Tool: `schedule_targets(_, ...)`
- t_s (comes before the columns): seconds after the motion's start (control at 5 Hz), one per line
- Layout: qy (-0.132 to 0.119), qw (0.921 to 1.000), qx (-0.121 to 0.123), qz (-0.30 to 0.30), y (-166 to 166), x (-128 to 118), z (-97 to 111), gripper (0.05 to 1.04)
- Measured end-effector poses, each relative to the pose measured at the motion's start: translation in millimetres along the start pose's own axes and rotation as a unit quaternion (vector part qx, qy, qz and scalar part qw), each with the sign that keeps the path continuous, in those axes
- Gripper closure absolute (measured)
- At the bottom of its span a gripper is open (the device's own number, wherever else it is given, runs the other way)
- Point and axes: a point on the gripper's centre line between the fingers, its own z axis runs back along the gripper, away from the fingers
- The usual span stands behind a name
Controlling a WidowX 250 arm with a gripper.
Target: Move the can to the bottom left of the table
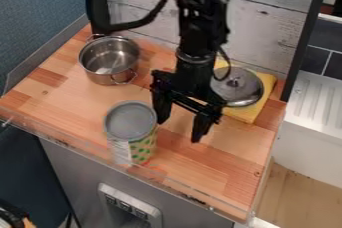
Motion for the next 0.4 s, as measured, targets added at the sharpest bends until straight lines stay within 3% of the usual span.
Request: schedule_targets(0.4,0.019,0.9997,0.012,0.004,58.5,-12.7,-4.8,0.084)
